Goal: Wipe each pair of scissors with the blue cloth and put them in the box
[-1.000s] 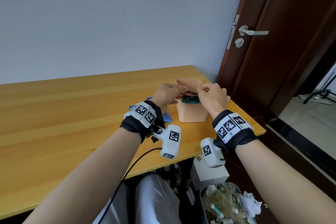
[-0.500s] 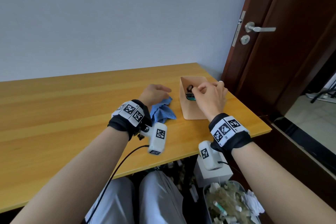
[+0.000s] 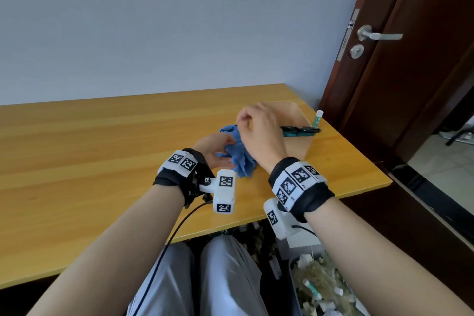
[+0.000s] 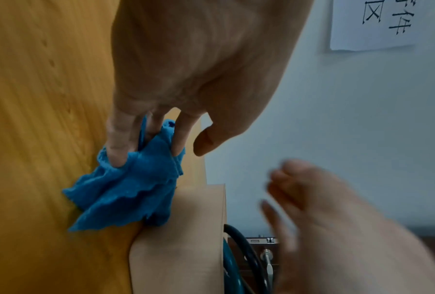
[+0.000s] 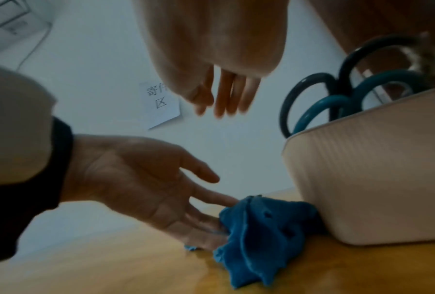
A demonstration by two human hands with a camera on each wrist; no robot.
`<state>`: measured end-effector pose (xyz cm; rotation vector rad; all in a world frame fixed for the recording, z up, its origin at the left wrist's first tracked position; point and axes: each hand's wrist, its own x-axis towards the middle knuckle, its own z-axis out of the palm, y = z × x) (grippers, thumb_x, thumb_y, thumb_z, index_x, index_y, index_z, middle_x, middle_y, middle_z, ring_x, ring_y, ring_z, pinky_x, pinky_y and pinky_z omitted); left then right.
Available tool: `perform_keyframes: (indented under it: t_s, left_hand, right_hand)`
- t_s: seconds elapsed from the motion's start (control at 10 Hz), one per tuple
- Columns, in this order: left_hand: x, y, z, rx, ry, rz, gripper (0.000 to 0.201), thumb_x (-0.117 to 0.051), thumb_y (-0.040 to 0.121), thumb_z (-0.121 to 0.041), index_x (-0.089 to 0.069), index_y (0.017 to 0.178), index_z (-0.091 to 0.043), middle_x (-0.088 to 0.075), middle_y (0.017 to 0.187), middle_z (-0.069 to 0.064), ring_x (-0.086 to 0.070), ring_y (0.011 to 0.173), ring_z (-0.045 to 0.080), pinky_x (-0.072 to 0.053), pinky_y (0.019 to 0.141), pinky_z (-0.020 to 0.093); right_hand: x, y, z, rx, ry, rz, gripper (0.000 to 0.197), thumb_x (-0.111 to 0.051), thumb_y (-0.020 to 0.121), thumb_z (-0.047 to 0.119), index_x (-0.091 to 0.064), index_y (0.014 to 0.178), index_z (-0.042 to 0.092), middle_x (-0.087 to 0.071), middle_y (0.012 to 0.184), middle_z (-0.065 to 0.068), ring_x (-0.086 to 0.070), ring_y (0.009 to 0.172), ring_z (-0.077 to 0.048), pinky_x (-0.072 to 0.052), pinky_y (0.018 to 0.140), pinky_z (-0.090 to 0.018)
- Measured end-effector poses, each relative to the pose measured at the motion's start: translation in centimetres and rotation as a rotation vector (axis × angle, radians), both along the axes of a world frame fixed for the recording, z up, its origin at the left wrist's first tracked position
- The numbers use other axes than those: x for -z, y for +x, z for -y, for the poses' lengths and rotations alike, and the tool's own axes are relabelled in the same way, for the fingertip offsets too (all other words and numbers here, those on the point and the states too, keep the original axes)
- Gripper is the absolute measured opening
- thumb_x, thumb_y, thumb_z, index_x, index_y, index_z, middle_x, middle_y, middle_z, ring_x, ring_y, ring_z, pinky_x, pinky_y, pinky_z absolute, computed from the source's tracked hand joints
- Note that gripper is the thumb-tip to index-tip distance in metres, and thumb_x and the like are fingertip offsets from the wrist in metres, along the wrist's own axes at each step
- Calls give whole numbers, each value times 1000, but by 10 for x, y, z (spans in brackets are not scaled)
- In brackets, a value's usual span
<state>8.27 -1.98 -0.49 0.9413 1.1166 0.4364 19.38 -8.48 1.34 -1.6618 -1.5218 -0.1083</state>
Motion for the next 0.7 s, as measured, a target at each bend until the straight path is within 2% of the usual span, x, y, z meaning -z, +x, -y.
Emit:
perform_keyframes:
  t_s: [0.1, 0.2, 0.3, 0.4, 0.5, 0.6, 0.7]
  left_hand:
    - [-1, -11, -3, -62, 58, -24, 21, -49, 103, -11, -56, 120, -1, -55, 112, 17, -62, 90, 32, -57, 87, 42]
    - [-4, -23, -14, -83, 256, -197, 29, -50, 103, -20, -55, 129, -7, -53, 107, 7, -55, 77, 20, -51, 70, 32]
    - [-4, -24, -24, 5, 321, -249, 37, -51, 103, -31, -57, 135, -14, -54, 125, 3, -52, 94, 21, -46, 74, 32]
    - [1, -20, -24, 153, 209, -221, 38, -51, 102, -45, -62, 117, -11, -62, 111, 6, -55, 78, 19, -49, 76, 35]
    - [4, -19, -18, 219, 160, -177, 39, -47, 103, -48, -62, 104, -12, -63, 104, 6, -56, 80, 20, -50, 86, 39]
    - [3, -27, -18, 151, 158, -96, 41, -48, 104, -44, -60, 119, -7, -57, 110, 9, -56, 85, 24, -52, 84, 39]
    - [2, -46, -26, -39, 245, -35, 42, -52, 103, -40, -58, 128, -6, -57, 118, 12, -58, 96, 26, -54, 80, 35]
  right_hand:
    - [18, -3, -13, -13, -420, 31, 18, -50, 93, 14, -61, 78, 18, -60, 94, -3, -55, 89, -23, -48, 73, -36]
    - [46, 0, -21, 2, -724, 131, 19, -57, 87, 22, -56, 67, 24, -61, 107, -11, -55, 99, -29, -48, 71, -36]
    - [57, 2, -22, 8, -732, 65, 9, -64, 86, 24, -58, 79, 22, -53, 121, -10, -53, 109, -30, -39, 73, -30]
    - [58, 5, -27, -42, -696, 21, 29, -56, 94, 20, -57, 118, 3, -46, 134, -13, -48, 122, -30, -36, 81, -29]
    - [55, 4, -33, -108, -796, 25, 23, -52, 96, 20, -54, 117, 9, -52, 119, -14, -52, 120, -35, -36, 78, -30]
    - [53, -2, -37, -2, -648, -30, 24, -56, 93, 21, -62, 115, 14, -55, 119, -9, -54, 116, -33, -49, 84, -40]
    - [45, -17, -41, 1, -256, -238, 14, -60, 92, 20, -64, 105, 22, -56, 119, -2, -52, 115, -21, -44, 96, -37]
